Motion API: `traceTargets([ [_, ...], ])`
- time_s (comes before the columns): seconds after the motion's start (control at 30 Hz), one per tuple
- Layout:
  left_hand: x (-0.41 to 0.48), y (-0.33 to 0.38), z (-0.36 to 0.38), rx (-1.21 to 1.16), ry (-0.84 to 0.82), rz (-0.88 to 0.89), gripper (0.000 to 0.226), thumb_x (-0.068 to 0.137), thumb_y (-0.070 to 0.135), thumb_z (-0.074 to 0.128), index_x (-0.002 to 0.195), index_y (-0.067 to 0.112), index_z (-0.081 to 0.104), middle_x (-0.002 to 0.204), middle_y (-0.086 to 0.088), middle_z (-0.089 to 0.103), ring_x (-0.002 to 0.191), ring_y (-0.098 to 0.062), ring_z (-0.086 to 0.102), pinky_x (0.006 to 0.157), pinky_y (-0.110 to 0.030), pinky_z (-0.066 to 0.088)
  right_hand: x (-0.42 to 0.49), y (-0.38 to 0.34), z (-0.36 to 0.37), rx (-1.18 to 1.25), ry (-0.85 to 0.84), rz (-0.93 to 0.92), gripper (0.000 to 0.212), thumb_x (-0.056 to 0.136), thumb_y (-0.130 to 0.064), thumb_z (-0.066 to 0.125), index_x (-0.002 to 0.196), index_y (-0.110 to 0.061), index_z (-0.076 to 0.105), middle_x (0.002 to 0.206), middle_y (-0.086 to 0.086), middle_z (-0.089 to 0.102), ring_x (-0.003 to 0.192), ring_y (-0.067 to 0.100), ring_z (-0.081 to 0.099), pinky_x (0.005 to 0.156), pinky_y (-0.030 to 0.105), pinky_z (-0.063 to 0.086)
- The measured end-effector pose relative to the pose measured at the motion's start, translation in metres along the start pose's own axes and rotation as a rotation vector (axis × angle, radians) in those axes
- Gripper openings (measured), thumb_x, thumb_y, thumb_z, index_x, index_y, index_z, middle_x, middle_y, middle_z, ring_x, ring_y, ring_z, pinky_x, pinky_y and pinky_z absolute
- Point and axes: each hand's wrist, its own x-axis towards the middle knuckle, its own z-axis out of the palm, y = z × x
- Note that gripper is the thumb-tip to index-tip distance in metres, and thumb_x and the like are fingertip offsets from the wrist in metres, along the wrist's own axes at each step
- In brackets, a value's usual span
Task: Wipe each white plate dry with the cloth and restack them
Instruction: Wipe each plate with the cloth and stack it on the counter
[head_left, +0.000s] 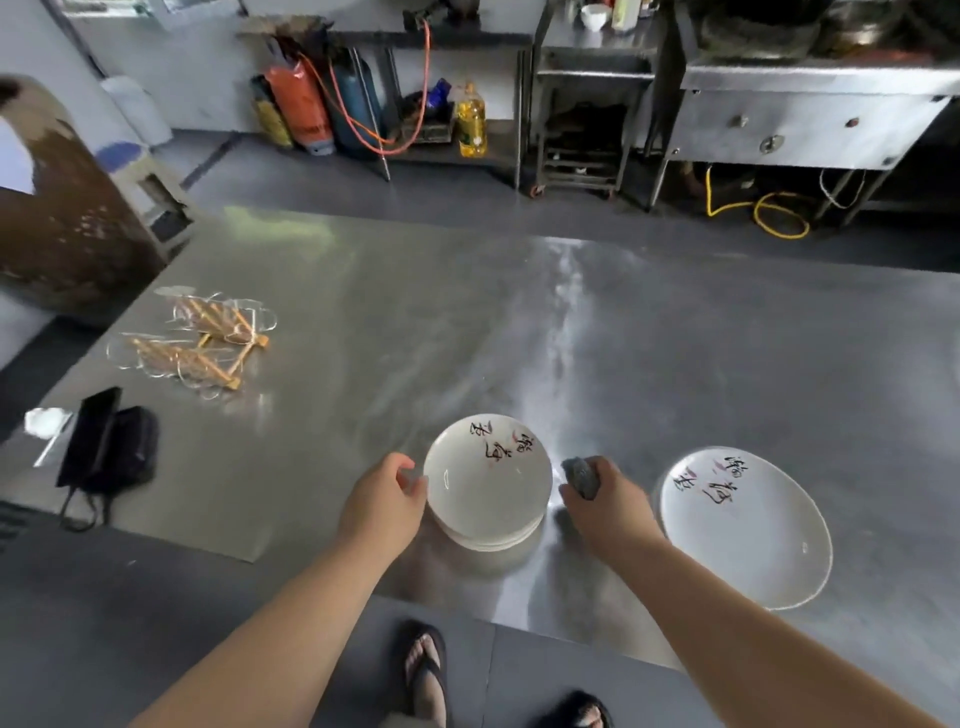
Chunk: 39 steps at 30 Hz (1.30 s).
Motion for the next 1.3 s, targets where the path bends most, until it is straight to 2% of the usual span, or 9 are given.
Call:
traceTargets([
  [0.07, 0.005, -0.012, 0.000, -0.005, -0.054, -0.011, 0.032, 0.097, 0.047, 0.067, 0.122, 0.028, 0.062, 0.087, 0.018, 0.058, 0.084, -0.016, 0.057, 0.075, -0.029, 0.041, 0.002, -0.004, 0.017, -0.029, -0.017, 0.037, 0.018, 0.092, -0.040, 0.063, 0.105, -0.031, 0.054, 0.079, -0.013, 0.062, 0.074, 0.017, 0.063, 0.061, 0.031, 0.044],
  [0.2, 0.014, -0.017, 0.003, -0.006, -0.162, 0.035, 0.037, 0.098, 0.057, 0.063, 0.120, 0.027, 0.060, 0.088, 0.016, 0.060, 0.087, -0.021, 0.061, 0.075, -0.032, 0.044, 0.003, -0.010, 0.036, -0.021, 0.040, 0.087, 0.014, 0.090, -0.040, 0.060, 0.087, -0.032, 0.050, 0.077, -0.009, 0.067, 0.065, 0.008, 0.061, 0.050, 0.022, 0.042],
  [0.4, 0.026, -0.008, 0.010, 0.079, -0.261, 0.135, 0.036, 0.101, 0.049, 0.056, 0.079, 0.026, 0.039, 0.077, 0.005, 0.059, 0.065, -0.017, 0.053, 0.055, -0.034, 0.036, -0.002, -0.018, 0.043, 0.057, 0.111, 0.129, 0.010, 0.087, -0.037, 0.061, 0.088, -0.046, 0.056, 0.073, -0.010, 0.068, 0.057, 0.000, 0.062, 0.037, 0.011, 0.036],
  [0.63, 0.037, -0.001, -0.006, 0.224, -0.292, 0.213, 0.037, 0.103, 0.044, 0.045, 0.072, 0.025, 0.036, 0.070, 0.007, 0.052, 0.059, -0.010, 0.043, 0.049, -0.029, 0.025, -0.002, -0.025, 0.048, 0.133, 0.141, 0.186, 0.016, 0.085, -0.027, 0.062, 0.092, -0.041, 0.060, 0.077, -0.006, 0.071, 0.069, 0.018, 0.069, 0.056, 0.028, 0.049],
  [0.9, 0.029, 0.032, -0.025, -0.339, -0.373, 0.195, 0.029, 0.099, 0.037, 0.055, 0.075, 0.030, 0.039, 0.063, 0.017, 0.054, 0.053, -0.003, 0.047, 0.051, -0.014, 0.042, -0.009, -0.036, 0.030, 0.476, 0.064, 0.255, 0.011, 0.092, -0.027, 0.064, 0.096, -0.023, 0.074, 0.072, 0.013, 0.073, 0.042, 0.022, 0.051, 0.045, 0.031, 0.044],
  [1.0, 0.029, 0.053, -0.034, -0.523, -0.423, 0.099, 0.016, 0.092, 0.030, 0.057, 0.081, 0.033, 0.046, 0.069, 0.017, 0.054, 0.068, -0.015, 0.049, 0.076, -0.050, 0.061, -0.015, -0.068, 0.020, 0.460, 0.026, 0.117, 0.017, 0.088, -0.029, 0.063, 0.096, -0.036, 0.076, 0.074, 0.008, 0.074, 0.045, 0.015, 0.053, 0.045, 0.030, 0.045],
  [1.07, 0.027, 0.066, -0.041, -0.625, -0.430, 0.030, 0.022, 0.097, 0.019, 0.056, 0.090, 0.040, 0.055, 0.087, 0.009, 0.068, 0.079, -0.023, 0.064, 0.078, -0.058, 0.063, -0.017, -0.091, 0.011, 0.348, 0.086, 0.021, 0.016, 0.084, -0.037, 0.062, 0.097, -0.042, 0.071, 0.074, -0.005, 0.073, 0.052, 0.014, 0.057, 0.054, 0.032, 0.052],
  [1.17, 0.020, 0.085, -0.058, -0.885, -0.493, -0.049, 0.044, 0.095, 0.011, 0.055, 0.105, 0.051, 0.069, 0.101, -0.001, 0.079, 0.094, -0.027, 0.076, 0.068, -0.045, 0.065, -0.025, -0.120, -0.008, 0.266, 0.153, -0.081, 0.028, 0.090, -0.039, 0.065, 0.112, -0.050, 0.052, 0.088, -0.015, 0.070, 0.076, 0.009, 0.066, 0.064, 0.029, 0.051],
  [1.3, 0.010, 0.102, -0.085, -1.096, -0.536, -0.081, 0.046, 0.086, 0.001, 0.054, 0.114, 0.028, 0.077, 0.113, -0.012, 0.078, 0.094, -0.027, 0.078, 0.073, -0.047, 0.064, -0.045, -0.143, -0.042, 0.229, 0.241, -0.232, 0.033, 0.091, -0.031, 0.058, 0.112, -0.040, 0.033, 0.098, -0.017, 0.064, 0.081, -0.004, 0.061, 0.061, 0.025, 0.043],
])
